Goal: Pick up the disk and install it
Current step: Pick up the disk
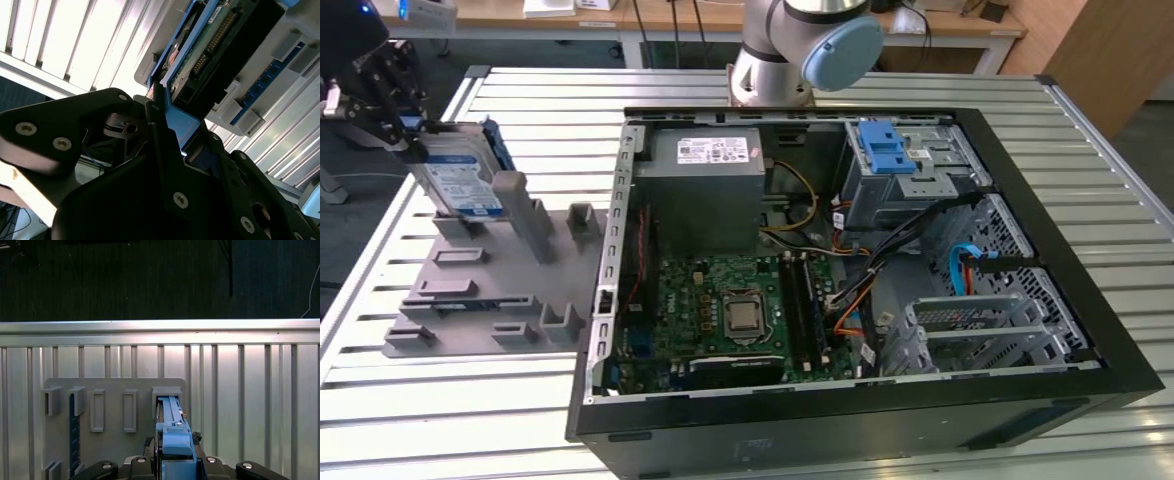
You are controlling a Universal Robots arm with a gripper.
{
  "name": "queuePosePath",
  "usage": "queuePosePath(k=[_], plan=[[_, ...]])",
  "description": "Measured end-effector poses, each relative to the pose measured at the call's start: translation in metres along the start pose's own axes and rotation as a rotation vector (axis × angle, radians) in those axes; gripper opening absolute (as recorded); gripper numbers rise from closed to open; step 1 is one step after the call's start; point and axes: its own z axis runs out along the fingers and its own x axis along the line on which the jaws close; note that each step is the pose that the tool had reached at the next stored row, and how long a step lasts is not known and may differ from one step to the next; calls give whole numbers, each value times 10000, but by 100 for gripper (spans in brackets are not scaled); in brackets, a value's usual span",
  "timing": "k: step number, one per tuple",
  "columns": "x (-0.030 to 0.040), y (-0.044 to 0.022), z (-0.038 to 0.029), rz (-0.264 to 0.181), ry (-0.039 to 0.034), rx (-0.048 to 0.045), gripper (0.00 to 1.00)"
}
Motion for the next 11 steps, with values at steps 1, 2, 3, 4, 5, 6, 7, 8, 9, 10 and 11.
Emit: queuePosePath(k=[1,2,3,4,5,6,7,8,9,10,11], plan=[[0,0,-2,0,0,0,36],[0,0,-4,0,0,0,36],[0,0,-6,0,0,0,36],[0,0,-8,1,-1,2,36],[0,0,-10,0,-1,1,36],[0,0,-11,0,-2,1,36],[0,0,-12,0,-2,1,36],[0,0,-14,0,-2,0,36],[0,0,-16,1,-2,0,36],[0,-1,-24,0,-5,1,36],[0,-1,-32,1,-5,1,36]])
